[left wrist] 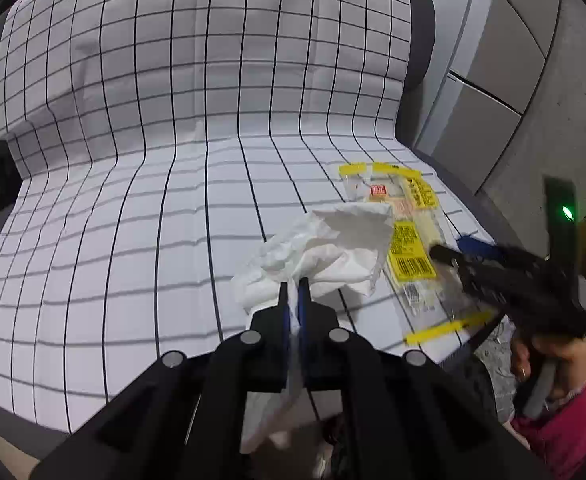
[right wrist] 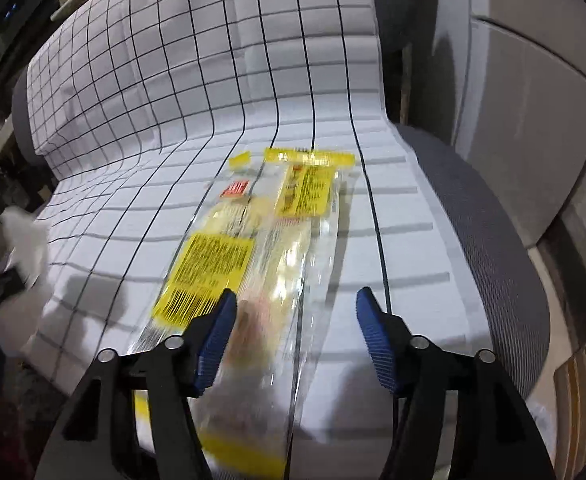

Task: Collect trash
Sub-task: 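Grasp the white tissue with the left gripper while the right grasps the yellow snack bag, then carry tissue and snack bag to the bin and open both grippers over it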

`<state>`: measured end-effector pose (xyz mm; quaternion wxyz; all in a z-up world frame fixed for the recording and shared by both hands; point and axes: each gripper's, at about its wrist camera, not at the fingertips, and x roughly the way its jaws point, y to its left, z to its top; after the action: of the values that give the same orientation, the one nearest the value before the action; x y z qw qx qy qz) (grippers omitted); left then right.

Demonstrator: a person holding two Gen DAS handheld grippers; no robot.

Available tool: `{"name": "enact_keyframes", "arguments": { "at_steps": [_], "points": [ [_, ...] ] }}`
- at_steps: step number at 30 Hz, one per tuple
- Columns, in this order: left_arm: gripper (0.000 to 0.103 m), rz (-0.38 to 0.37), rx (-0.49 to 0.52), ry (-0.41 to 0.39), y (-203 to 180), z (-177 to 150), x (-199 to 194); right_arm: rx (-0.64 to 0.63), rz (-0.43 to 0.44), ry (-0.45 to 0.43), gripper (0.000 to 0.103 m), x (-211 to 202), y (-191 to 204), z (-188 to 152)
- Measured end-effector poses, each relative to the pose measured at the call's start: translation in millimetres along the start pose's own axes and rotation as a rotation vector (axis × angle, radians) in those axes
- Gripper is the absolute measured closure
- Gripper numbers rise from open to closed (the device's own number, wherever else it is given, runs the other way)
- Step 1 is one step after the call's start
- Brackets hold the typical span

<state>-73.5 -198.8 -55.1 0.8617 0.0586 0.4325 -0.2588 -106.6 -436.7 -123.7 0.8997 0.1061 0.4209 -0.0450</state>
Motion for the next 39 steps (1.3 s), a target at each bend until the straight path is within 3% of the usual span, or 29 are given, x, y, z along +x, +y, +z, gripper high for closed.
{"name": "enact_keyframes", "arguments": {
  "at_steps": [1,4,9,18,24,30,39],
  "points": [
    [0.101,0.001,0.000,0.002,0.2,-2.2,0.1,-0.004,-0.015,0.000,0.071,4.0,-0.1,3.4],
    [0.101,0.005,-0.004,0.007,2.4,-6.8,-1.3,0.029,0.014,0.010,0.100,5.7,-3.9,8.3],
    [0.101,0.000,-0.004,0.000,-2.1,-6.1,-5.5,0.081,0.069,-0.062,0.102,-29.3,-5.6,6.7],
    [0.101,-0.074,0.068,-0.045,-51.6,-8.9,-15.4,0.107,-0.021,-0.206,0.102,-120.8,-16.6,-10.6],
    [0.101,-0.167,0.154,-0.049,-105.4,-16.2,-18.0,0.140,-0.091,-0.276,0.102,-169.4,-37.5,-29.2],
    [0.101,-0.275,0.281,-0.034,-172.5,-27.5,-17.9,0.213,-0.221,-0.319,0.102,-222.6,-74.4,-70.5],
    [0.101,-0.427,0.490,0.015,-278.1,-58.3,-9.4,0.373,-0.367,-0.316,0.102,-266.7,-132.2,-136.0]
  ]
}}
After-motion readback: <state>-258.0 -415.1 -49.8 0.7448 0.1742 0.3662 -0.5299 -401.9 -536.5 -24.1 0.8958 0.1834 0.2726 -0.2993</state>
